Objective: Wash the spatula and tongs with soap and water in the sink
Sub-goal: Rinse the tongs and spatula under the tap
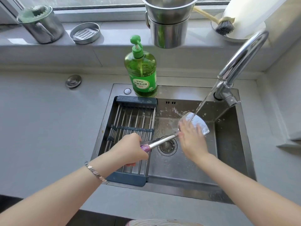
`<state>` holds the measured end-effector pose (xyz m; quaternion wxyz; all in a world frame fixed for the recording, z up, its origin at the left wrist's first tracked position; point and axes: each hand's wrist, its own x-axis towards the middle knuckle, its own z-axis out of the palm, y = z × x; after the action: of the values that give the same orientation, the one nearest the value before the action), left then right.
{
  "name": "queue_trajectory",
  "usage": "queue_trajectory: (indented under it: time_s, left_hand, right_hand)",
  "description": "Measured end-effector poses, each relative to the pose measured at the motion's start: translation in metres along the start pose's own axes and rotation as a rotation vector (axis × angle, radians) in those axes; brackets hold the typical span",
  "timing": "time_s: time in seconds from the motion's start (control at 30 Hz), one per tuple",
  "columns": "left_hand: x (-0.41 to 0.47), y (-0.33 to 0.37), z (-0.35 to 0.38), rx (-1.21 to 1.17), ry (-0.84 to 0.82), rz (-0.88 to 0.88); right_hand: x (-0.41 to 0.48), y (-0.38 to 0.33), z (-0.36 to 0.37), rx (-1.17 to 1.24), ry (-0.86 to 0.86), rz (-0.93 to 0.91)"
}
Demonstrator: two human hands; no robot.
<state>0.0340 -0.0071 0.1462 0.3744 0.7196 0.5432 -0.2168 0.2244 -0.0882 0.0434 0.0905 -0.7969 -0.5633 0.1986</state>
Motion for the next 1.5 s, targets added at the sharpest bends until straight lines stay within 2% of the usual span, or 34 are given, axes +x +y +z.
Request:
queue_trajectory:
  time_s: [0.07, 0.13, 0.2, 0.27, 0.4, 0.5, 0.57, 0.7, 0.8, 0.97, 1.07, 1.17, 1.23, 1.33, 1.4, 1.5]
  left_hand:
    - [-0.001, 0.005, -0.003, 0.045, 0.012, 0.017]
    - [-0.002, 0.006, -0.006, 0.056, 0.015, 0.013]
    - [-0.003, 0.007, -0.004, 0.056, 0.017, 0.011]
    - [-0.003, 0.010, -0.002, 0.041, 0.014, 0.015]
    - [-0.001, 0.015, 0.002, 0.030, 0.015, 0.025]
    - [0.001, 0.019, 0.004, 0.008, 0.034, 0.039]
    - [0.006, 0.026, 0.006, 0.002, 0.055, 0.053]
    - [0.016, 0.046, 0.011, -0.033, 0.057, 0.082]
    - [0.021, 0.060, 0.010, -0.052, 0.030, 0.102]
    - [0.027, 0.072, 0.002, -0.061, -0.062, 0.113]
    - [0.027, 0.086, -0.006, -0.134, -0.208, 0.098]
    - [0.028, 0.101, -0.017, -0.548, -0.423, 0.015]
    - [0.032, 0.108, -0.022, -0.836, -0.522, -0.026]
    - [0.036, 0.114, -0.022, -0.950, -0.399, -0.063]
    - [0.036, 0.117, -0.020, -1.027, -0.316, -0.107]
    - [0.036, 0.119, -0.016, -1.061, -0.217, -0.145]
  right_hand:
    - [-0.005, 0.002, 0.007, 0.054, -0.145, -0.143]
    - [-0.003, 0.018, 0.000, -0.058, -0.224, -0.207]
    - [0.003, 0.035, -0.009, -0.196, -0.195, -0.156]
    - [0.001, 0.034, -0.013, -0.231, -0.185, -0.107]
    - [-0.012, 0.017, -0.009, -0.076, -0.280, -0.174]
    - [-0.007, 0.021, -0.014, -0.100, -0.191, -0.172]
    - [-0.008, 0.013, -0.019, -0.023, -0.131, -0.161]
    - [-0.023, -0.024, -0.008, 0.072, -0.002, -0.434]
    - [-0.022, -0.016, -0.007, 0.033, 0.021, -0.452]
    - [-0.007, 0.021, -0.020, 0.074, 0.082, -0.230]
    - [-0.009, 0.006, -0.019, 0.103, 0.113, -0.343]
    - [-0.005, 0.008, -0.025, 0.314, 0.205, -0.336]
    - [0.000, 0.013, -0.036, 0.468, 0.236, -0.225]
    - [0.009, 0.020, -0.044, 0.793, 0.173, 0.068]
    - [0.016, 0.021, -0.044, 0.892, 0.182, 0.214]
    - [0.022, 0.021, -0.047, 0.962, 0.182, 0.281]
